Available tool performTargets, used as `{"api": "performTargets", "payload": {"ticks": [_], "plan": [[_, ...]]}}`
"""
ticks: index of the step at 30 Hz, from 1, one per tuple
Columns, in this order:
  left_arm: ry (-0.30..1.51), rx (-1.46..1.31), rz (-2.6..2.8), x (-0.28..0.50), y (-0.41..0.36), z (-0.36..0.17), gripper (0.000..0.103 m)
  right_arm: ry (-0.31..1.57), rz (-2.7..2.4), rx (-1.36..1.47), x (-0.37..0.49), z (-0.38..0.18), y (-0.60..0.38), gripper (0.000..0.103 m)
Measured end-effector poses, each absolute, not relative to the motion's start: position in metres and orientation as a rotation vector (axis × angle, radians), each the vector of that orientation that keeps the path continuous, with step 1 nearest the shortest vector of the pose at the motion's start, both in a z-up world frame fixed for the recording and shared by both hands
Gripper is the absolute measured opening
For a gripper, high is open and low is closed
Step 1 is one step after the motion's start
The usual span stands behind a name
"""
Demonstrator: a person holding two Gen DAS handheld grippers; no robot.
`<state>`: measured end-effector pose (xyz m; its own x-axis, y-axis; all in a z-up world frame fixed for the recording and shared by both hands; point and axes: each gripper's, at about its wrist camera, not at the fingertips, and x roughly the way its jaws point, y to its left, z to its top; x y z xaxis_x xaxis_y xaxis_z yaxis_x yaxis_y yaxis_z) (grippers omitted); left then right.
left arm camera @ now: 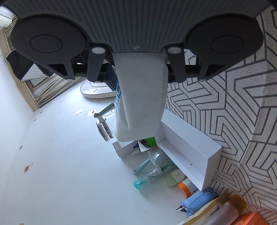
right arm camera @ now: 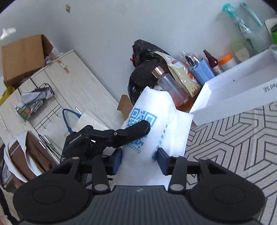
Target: Fold shopping bag
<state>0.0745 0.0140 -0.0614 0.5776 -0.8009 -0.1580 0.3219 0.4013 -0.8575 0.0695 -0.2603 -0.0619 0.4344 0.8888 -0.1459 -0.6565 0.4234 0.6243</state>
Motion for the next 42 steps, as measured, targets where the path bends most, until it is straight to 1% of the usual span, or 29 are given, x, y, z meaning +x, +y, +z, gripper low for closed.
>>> {"api": "performTargets", "payload": {"ticks": [1,2,5,9,12,15,19,22,27,31,34,40,42], "plan": [[0.632,-0.893,-0.767,0.073,0.016,-0.062,0.046,0.506,1.014,0.524,0.068,-0.061,-0.259,0.035],[0.635,-0.897,-0.769,0.072,0.018,-0.063,0.046,0.512,1.018,0.538,0.068,-0.062,-0.258,0.033],[0.644,-0.941,-0.810,0.073,0.025,-0.066,0.046,0.561,1.079,0.705,0.079,-0.074,-0.270,0.028],[0.654,-1.002,-0.846,0.077,0.028,-0.069,0.049,0.547,1.082,0.807,0.079,-0.083,-0.282,0.027],[0.646,-1.012,-0.846,0.072,0.035,-0.065,0.050,0.525,1.071,0.864,0.077,-0.089,-0.289,0.026],[0.587,-0.983,-0.809,0.061,0.052,-0.053,0.050,0.502,1.056,0.911,0.075,-0.094,-0.296,0.025],[0.478,-0.961,-0.767,0.039,0.082,-0.032,0.051,0.478,1.020,0.897,0.076,-0.092,-0.301,0.025],[0.424,-0.869,-0.679,0.024,0.090,-0.014,0.051,0.439,0.973,0.800,0.071,-0.085,-0.296,0.025],[0.445,-0.788,-0.706,0.023,0.074,-0.004,0.051,0.364,0.918,0.599,0.051,-0.068,-0.282,0.025],[0.520,-0.813,-0.716,0.032,0.059,-0.016,0.051,0.331,0.956,0.573,0.041,-0.061,-0.277,0.025],[0.559,-0.905,-0.709,0.041,0.062,-0.036,0.051,0.320,0.995,0.588,0.037,-0.059,-0.276,0.024],[0.601,-1.086,-0.743,0.049,0.065,-0.070,0.053,0.354,1.067,0.688,0.042,-0.065,-0.277,0.024],[0.627,-1.118,-0.750,0.053,0.062,-0.077,0.054,0.377,1.050,0.676,0.047,-0.065,-0.273,0.024]]}}
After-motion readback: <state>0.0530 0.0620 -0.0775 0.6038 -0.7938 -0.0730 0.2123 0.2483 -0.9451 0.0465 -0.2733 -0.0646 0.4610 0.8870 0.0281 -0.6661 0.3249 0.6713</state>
